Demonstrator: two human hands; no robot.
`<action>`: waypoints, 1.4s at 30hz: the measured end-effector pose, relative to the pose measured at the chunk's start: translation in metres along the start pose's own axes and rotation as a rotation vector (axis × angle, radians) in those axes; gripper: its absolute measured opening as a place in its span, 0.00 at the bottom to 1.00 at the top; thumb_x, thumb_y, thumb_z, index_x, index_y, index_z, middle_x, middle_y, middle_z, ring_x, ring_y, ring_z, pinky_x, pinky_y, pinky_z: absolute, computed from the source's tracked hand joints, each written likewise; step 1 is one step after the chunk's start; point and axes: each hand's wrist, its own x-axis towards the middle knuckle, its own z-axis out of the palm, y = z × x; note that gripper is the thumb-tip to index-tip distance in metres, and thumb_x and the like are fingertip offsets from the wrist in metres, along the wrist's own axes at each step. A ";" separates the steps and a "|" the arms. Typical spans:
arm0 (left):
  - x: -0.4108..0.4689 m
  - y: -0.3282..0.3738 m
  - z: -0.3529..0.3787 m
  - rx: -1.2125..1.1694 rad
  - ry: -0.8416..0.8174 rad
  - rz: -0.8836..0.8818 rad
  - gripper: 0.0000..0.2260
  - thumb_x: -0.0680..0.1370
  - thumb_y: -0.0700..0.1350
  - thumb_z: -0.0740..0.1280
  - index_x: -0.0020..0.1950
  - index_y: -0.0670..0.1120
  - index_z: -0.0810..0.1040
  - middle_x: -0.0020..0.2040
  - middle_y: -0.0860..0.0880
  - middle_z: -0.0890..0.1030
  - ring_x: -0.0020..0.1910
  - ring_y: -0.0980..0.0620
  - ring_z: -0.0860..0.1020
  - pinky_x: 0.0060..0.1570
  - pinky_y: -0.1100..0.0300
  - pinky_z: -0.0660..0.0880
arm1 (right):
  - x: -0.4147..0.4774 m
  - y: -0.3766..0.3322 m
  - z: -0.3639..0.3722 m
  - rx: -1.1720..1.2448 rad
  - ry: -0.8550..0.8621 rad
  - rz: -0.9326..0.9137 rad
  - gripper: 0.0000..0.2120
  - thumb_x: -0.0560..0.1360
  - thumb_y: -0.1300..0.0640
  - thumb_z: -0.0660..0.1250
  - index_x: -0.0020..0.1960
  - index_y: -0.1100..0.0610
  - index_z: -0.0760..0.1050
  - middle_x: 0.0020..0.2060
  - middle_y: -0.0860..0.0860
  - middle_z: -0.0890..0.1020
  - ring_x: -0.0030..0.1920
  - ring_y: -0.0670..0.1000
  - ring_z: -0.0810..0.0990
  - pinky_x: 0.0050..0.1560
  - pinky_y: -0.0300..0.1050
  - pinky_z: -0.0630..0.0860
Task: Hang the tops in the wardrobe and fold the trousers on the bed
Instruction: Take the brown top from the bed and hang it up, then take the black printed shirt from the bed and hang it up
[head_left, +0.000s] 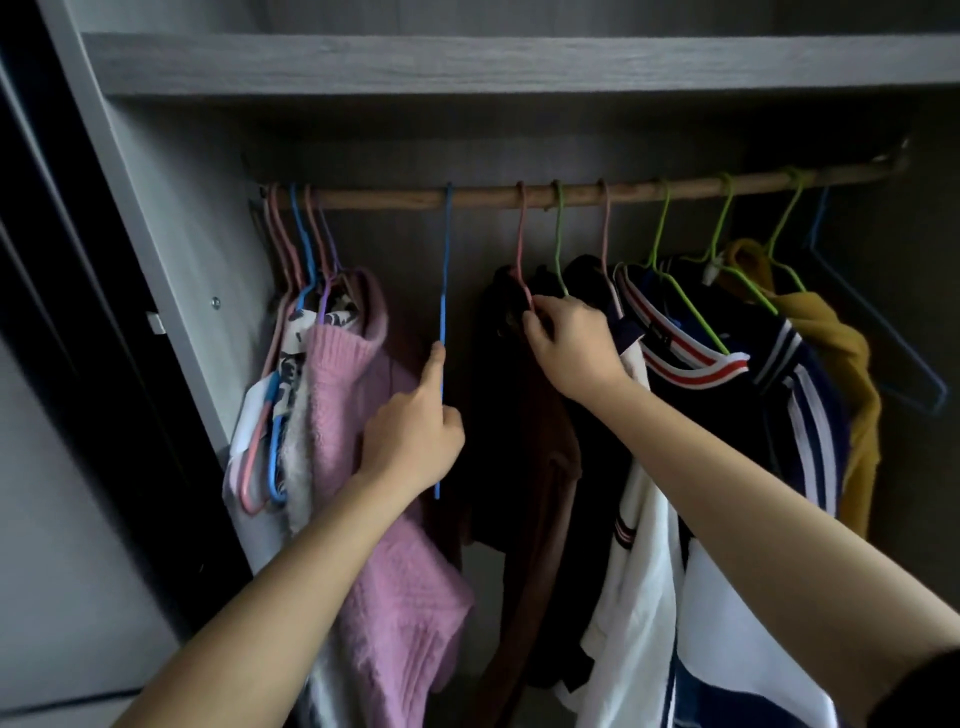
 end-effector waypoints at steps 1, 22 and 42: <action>-0.003 -0.001 0.001 -0.005 -0.003 0.002 0.34 0.76 0.46 0.60 0.80 0.56 0.52 0.31 0.47 0.72 0.41 0.35 0.80 0.38 0.53 0.66 | -0.009 0.000 -0.002 -0.020 0.003 -0.024 0.14 0.82 0.57 0.63 0.62 0.63 0.78 0.51 0.61 0.80 0.52 0.62 0.80 0.51 0.49 0.74; -0.157 0.061 0.054 -0.152 0.065 0.035 0.28 0.79 0.50 0.66 0.75 0.40 0.65 0.63 0.39 0.74 0.58 0.40 0.74 0.51 0.47 0.75 | -0.264 0.086 -0.077 -0.344 0.001 0.029 0.26 0.84 0.47 0.58 0.78 0.57 0.62 0.76 0.56 0.66 0.77 0.56 0.62 0.76 0.54 0.62; -0.454 0.541 0.171 -0.348 -0.546 0.629 0.30 0.80 0.59 0.55 0.81 0.51 0.55 0.81 0.41 0.52 0.79 0.40 0.51 0.73 0.37 0.55 | -0.694 0.252 -0.481 -0.789 0.132 0.883 0.34 0.79 0.39 0.60 0.80 0.52 0.59 0.81 0.58 0.53 0.80 0.61 0.51 0.78 0.60 0.49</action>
